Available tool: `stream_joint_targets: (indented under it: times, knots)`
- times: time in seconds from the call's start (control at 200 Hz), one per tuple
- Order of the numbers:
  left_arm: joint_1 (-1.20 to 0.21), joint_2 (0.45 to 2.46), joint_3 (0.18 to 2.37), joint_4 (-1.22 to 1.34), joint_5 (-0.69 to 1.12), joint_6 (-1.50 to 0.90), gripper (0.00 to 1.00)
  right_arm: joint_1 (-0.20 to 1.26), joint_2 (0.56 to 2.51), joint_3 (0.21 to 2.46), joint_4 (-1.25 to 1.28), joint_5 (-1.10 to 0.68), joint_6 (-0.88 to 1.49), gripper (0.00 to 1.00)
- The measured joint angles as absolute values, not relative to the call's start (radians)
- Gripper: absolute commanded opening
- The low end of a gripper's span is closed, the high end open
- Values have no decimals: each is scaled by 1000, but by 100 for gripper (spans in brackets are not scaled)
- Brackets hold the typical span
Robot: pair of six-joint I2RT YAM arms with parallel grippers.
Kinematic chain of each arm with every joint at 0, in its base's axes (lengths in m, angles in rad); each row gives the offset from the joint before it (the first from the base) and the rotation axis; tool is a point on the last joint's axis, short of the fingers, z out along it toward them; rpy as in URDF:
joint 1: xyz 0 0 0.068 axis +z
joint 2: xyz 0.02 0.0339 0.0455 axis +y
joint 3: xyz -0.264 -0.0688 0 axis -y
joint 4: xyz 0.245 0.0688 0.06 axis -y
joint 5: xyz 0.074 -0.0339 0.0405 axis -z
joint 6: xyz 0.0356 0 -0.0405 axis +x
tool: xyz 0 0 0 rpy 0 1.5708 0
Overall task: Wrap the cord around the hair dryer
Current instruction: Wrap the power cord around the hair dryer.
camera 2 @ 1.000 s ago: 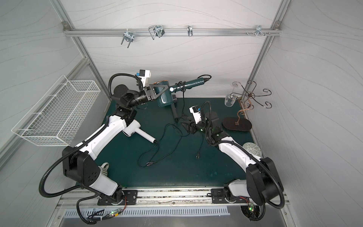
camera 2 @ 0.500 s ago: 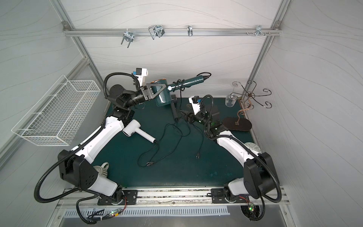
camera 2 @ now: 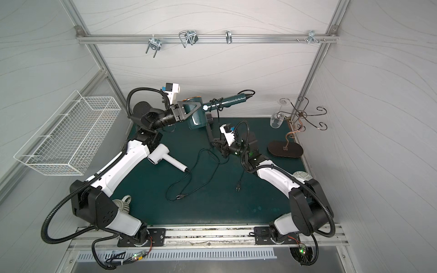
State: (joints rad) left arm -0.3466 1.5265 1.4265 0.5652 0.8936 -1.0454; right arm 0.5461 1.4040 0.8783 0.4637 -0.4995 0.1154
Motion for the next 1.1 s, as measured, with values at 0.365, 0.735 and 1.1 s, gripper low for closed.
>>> stream_joint_targets:
  times: [0.365, 0.735, 1.1]
  knots:
    - [-318, 1526, 1427, 486, 867, -953, 0, 669, 1174, 880, 184, -330, 106, 1]
    - [-315, 1539, 1479, 54, 857, -633, 0, 786, 1185, 1292, -522, -199, 13, 0]
    - [-344, 1544, 1474, -205, 894, -423, 0, 802, 1398, 1845, -1099, -190, -167, 0]
